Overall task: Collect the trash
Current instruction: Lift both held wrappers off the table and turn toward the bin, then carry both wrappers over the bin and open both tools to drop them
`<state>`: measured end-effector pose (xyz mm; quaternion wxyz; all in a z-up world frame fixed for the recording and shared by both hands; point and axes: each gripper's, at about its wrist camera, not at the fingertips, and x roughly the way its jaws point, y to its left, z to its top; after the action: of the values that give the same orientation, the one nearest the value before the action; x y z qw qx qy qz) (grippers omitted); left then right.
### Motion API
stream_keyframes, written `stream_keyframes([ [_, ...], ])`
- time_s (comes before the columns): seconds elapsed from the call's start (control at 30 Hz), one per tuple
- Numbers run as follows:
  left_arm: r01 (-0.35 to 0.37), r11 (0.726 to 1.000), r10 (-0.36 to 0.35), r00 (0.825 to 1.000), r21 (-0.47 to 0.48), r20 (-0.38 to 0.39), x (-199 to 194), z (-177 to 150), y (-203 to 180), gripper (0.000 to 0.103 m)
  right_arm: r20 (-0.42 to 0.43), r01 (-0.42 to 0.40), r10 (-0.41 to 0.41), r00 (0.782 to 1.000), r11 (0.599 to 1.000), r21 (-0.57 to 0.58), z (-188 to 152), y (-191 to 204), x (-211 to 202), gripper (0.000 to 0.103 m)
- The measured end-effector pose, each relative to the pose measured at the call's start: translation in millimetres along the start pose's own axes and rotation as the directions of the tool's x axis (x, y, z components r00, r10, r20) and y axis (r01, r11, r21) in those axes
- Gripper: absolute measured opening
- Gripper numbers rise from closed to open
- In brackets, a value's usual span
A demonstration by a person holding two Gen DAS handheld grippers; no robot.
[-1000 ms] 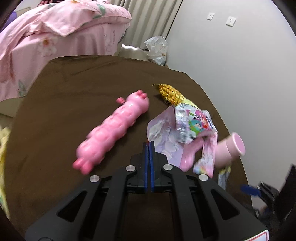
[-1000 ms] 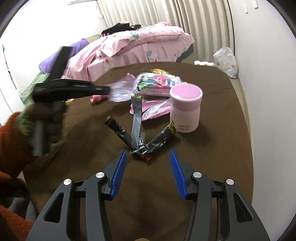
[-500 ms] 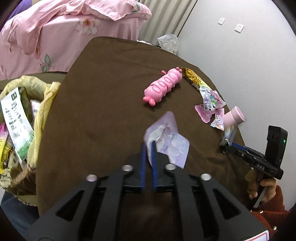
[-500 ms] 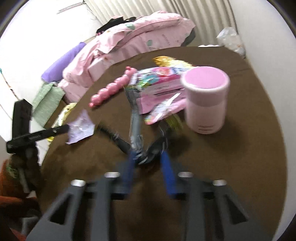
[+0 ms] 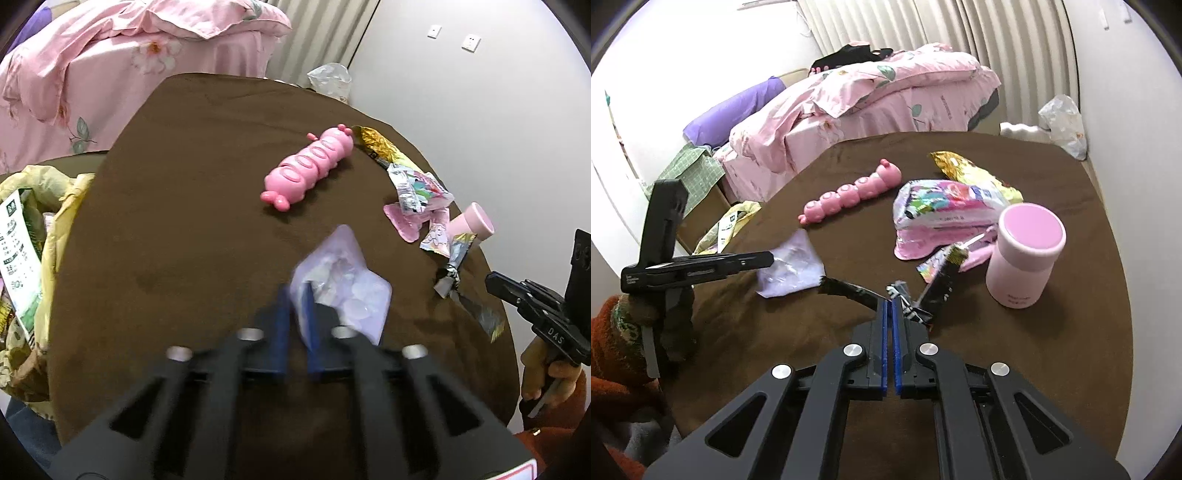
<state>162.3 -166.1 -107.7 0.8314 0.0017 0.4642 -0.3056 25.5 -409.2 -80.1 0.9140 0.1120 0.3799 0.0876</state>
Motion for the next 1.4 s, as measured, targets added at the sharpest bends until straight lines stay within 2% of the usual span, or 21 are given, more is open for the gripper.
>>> stream_keyframes([
  [0.17, -0.006, 1.000, 0.005, 0.998, 0.018, 0.062, -25, -2, -3, 0.002, 0.014, 0.010, -0.009, 1.000, 0.999, -0.033, 4, 3, -10, 0.004],
  [0.27, -0.012, 1.000, 0.011, 0.995, 0.015, 0.095, -42, -3, 1, 0.002, 0.035, 0.048, -0.047, 0.998, 0.999, -0.012, 0, -6, -12, 0.007],
  [0.3, -0.013, 1.000, 0.012, 0.995, 0.007, 0.104, -47, -4, 3, 0.002, 0.032, 0.049, -0.049, 0.998, 0.999, -0.012, -1, -8, -10, 0.013],
  [0.33, -0.014, 1.000, 0.014, 0.994, -0.002, 0.113, -52, -5, 5, 0.002, 0.018, 0.047, -0.047, 0.999, 0.999, -0.012, -4, -11, -5, 0.027],
  [0.37, -0.016, 1.000, 0.017, 0.993, -0.008, 0.120, -57, -6, 6, 0.002, -0.010, 0.051, -0.051, 0.999, 0.999, -0.010, -5, -13, 2, 0.034],
  [0.4, -0.018, 1.000, 0.019, 0.992, -0.009, 0.124, -59, -6, 7, 0.002, -0.039, 0.054, -0.055, 0.998, 0.998, -0.013, -6, -14, 9, 0.036],
  [0.53, -0.032, 0.999, 0.032, 0.990, -0.003, 0.139, -71, -10, 9, 0.002, -0.095, 0.177, -0.183, 0.979, 0.982, -0.066, -8, -9, 33, 0.036],
  [0.57, -0.037, 0.999, 0.037, 0.989, -0.001, 0.143, -74, -11, 10, 0.002, -0.108, 0.177, -0.183, 0.977, 0.982, -0.068, -8, -9, 39, 0.036],
  [0.63, -0.039, 0.999, 0.040, 0.989, -0.006, 0.143, -76, -13, 12, 0.002, -0.130, 0.138, -0.143, 0.981, 0.989, -0.046, -9, -13, 52, 0.036],
  [0.67, -0.039, 0.999, 0.040, 0.989, -0.014, 0.139, -76, -13, 15, 0.002, -0.103, 0.136, -0.139, 0.985, 0.990, -0.036, -7, -14, 52, 0.036],
  [0.83, -0.045, 0.998, 0.051, 0.991, -0.044, 0.124, -72, -17, 22, 0.002, -0.089, 0.093, -0.098, 0.991, 0.994, -0.058, 6, -8, 64, 0.035],
  [0.87, -0.046, 0.998, 0.051, 0.991, -0.047, 0.124, -72, -17, 23, 0.002, -0.078, 0.081, -0.085, 0.993, 0.995, -0.053, 9, -7, 63, 0.031],
  [0.9, -0.047, 0.998, 0.052, 0.991, -0.048, 0.126, -73, -17, 23, 0.002, -0.065, 0.055, -0.058, 0.996, 0.997, -0.052, 13, -4, 61, 0.022],
  [0.93, -0.048, 0.998, 0.054, 0.990, -0.048, 0.131, -75, -18, 24, 0.002, -0.060, 0.054, -0.058, 0.997, 0.996, -0.065, 16, 1, 60, 0.019],
  [1.03, -0.052, 0.997, 0.060, 0.987, -0.054, 0.152, -83, -18, 26, 0.002, -0.013, 0.079, -0.082, 0.997, 0.988, -0.133, 27, 20, 48, 0.015],
  [1.17, -0.053, 0.996, 0.066, 0.980, -0.074, 0.188, -98, -17, 34, 0.002, 0.018, 0.041, -0.038, 0.999, 0.984, -0.176, 43, 45, 33, 0.015],
  [1.27, -0.072, 0.994, 0.089, 0.968, -0.082, 0.236, -118, -15, 41, 0.002, 0.051, 0.007, 0.004, 0.999, 0.975, -0.223, 59, 68, 18, 0.015],
  [1.4, -0.118, 0.987, 0.147, 0.939, -0.108, 0.312, -153, -12, 59, 0.002, 0.092, -0.032, 0.058, 0.994, 0.963, -0.269, 81, 99, 5, 0.015],
])
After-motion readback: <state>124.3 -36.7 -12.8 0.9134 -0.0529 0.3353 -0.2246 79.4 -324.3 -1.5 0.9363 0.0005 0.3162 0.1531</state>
